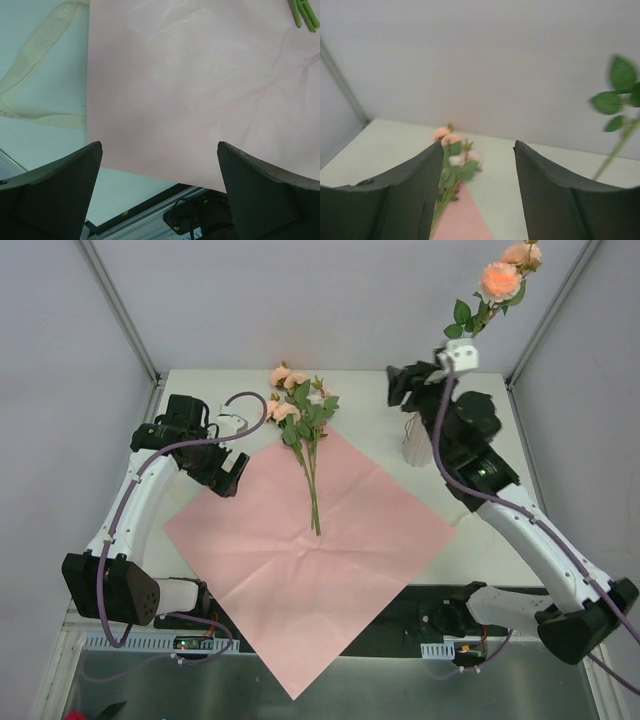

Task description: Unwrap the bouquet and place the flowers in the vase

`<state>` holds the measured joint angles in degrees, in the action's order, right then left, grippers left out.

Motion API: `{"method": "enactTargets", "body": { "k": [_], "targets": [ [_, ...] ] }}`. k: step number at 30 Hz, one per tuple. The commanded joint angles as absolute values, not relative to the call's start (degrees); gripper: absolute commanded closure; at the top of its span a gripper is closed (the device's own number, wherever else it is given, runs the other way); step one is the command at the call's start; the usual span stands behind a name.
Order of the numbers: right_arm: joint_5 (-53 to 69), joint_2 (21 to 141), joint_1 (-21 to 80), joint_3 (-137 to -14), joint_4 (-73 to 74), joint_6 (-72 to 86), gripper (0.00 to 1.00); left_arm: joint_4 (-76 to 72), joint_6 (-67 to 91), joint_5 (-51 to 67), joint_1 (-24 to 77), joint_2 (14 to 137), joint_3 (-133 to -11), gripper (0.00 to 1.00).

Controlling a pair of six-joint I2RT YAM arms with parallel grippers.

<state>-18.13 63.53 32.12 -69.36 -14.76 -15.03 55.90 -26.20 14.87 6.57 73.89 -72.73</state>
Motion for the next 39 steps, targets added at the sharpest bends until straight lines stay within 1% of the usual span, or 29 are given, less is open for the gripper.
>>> {"method": "enactTargets", "body": {
  "k": [1,2,3,4,5,6,8,14,22,32,36,39],
  "targets": [
    [-14.68,73.71,40.15,-76.53,-0.28,-15.30,0.37,56.25,-26.28,14.33,5.10,73.39,-74.45,0.01],
    [-13.46,79.48,40.69,-78.73,3.22,-14.25,0.37,55.90,-26.28,14.50,4.75,73.21,-74.18,0.01],
    [-11.01,82.76,41.13,-84.14,9.52,-13.37,0.37,55.64,-26.28,14.76,4.05,73.04,-73.92,0.01],
    [-10.12,86.10,41.65,-86.90,12.45,-12.66,0.37,55.20,-26.37,14.94,3.78,72.95,-73.57,0.01],
    [-9.50,92.57,41.75,-89.36,15.09,-10.83,0.37,54.93,-26.54,14.85,3.52,72.51,-73.30,0.01],
    [-9.41,95.86,41.75,-94.61,19.64,-9.77,0.37,54.76,-26.63,14.85,3.08,72.42,-73.04,0.01],
    [-8.18,104.18,41.75,-99.03,23.01,-8.97,0.40,54.49,-26.98,14.77,2.90,71.99,-72.25,0.01],
    [-3.87,117.13,41.13,-107.40,25.93,-6.25,0.46,54.32,-27.69,14.94,2.64,71.63,-70.93,0.01],
    [-1.67,125.32,40.34,-108.90,26.19,-3.08,0.49,53.61,-28.04,15.38,2.64,72.42,-70.31,0.01],
    [-0.61,131.30,39.11,-112.23,26.80,-1.23,0.50,53.44,-28.56,15.82,2.64,72.69,-70.40,0.01],
    [-1.23,133.24,38.41,-113.29,27.07,-0.88,0.53,53.44,-28.65,16.08,2.55,72.51,-69.87,0.01],
    [-1.49,133.77,37.97,-113.29,27.25,-0.62,0.57,53.35,-28.83,15.82,2.64,72.42,-69.44,0.01]
  ]
}}
